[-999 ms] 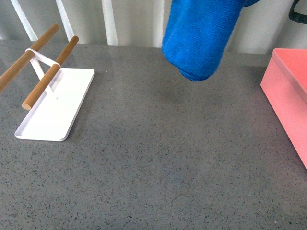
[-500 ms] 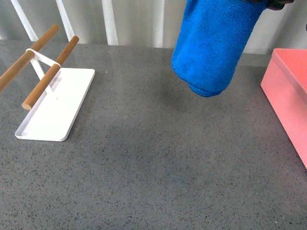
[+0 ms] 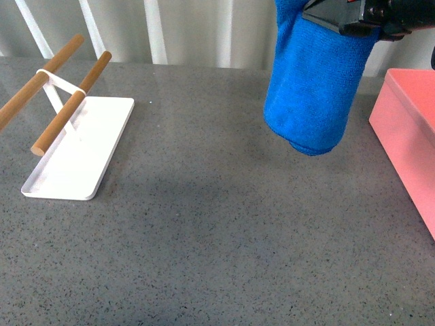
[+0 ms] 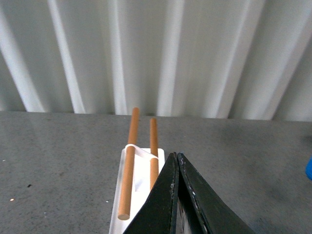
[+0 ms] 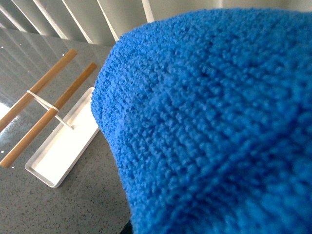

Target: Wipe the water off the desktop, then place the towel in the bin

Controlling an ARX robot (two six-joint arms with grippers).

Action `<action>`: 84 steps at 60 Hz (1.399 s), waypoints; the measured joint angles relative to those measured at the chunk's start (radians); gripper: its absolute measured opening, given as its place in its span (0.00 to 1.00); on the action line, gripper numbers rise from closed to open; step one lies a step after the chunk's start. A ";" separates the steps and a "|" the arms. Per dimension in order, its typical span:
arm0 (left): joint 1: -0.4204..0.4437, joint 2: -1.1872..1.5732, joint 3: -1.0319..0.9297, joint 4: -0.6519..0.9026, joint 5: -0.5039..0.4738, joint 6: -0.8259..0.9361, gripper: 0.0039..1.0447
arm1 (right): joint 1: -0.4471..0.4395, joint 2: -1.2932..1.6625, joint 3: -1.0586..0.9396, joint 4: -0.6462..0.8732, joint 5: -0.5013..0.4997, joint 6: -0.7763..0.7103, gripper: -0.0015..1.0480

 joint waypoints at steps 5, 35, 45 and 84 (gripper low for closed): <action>0.007 -0.047 -0.023 -0.023 0.002 0.000 0.03 | -0.003 0.000 0.000 -0.008 0.000 -0.004 0.05; 0.007 -0.269 -0.117 -0.129 0.006 0.000 0.03 | -0.009 0.000 0.000 -0.018 0.011 -0.014 0.05; 0.007 -0.355 -0.117 -0.214 0.006 0.000 0.03 | -0.010 0.000 0.000 -0.019 0.010 -0.014 0.05; 0.007 -0.631 -0.118 -0.481 0.006 0.000 0.03 | 0.004 0.019 0.000 -0.039 0.011 -0.042 0.05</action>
